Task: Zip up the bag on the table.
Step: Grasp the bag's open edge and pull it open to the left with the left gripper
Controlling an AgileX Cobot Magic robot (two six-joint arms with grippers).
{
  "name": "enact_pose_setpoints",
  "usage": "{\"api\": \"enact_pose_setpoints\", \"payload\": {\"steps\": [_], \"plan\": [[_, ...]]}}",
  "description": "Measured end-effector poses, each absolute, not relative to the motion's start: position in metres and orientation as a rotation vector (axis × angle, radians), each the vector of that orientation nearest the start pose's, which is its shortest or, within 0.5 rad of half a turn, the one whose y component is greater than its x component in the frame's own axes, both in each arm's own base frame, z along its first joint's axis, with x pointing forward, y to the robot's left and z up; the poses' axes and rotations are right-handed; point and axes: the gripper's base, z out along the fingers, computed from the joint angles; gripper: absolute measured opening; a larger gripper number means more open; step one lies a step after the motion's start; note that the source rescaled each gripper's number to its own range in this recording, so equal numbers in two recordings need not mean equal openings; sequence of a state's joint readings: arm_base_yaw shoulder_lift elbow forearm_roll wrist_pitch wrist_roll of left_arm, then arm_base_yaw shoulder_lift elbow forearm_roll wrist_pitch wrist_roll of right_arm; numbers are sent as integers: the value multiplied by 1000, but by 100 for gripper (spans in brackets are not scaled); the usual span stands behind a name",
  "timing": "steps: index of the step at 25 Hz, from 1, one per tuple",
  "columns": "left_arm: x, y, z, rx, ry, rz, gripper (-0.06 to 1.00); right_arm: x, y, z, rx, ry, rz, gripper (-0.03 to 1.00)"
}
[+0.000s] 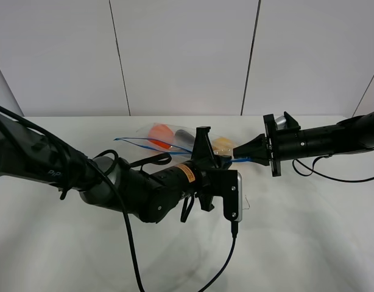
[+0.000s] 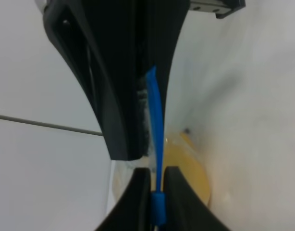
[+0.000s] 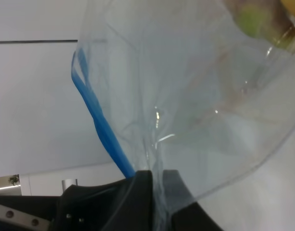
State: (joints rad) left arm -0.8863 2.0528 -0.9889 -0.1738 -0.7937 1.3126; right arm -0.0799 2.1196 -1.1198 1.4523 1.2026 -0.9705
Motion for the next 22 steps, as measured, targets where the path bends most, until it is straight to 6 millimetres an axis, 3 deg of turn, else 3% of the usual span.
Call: {"api": "enact_pose_setpoints", "payload": {"steps": [13,22], "plan": [[282,-301,142,1490,975,399,1,370,56,127,166,2420,1666,0],[287,-275,134,1465,981,478,1,371,56,128,169,2415,1666,0]]}}
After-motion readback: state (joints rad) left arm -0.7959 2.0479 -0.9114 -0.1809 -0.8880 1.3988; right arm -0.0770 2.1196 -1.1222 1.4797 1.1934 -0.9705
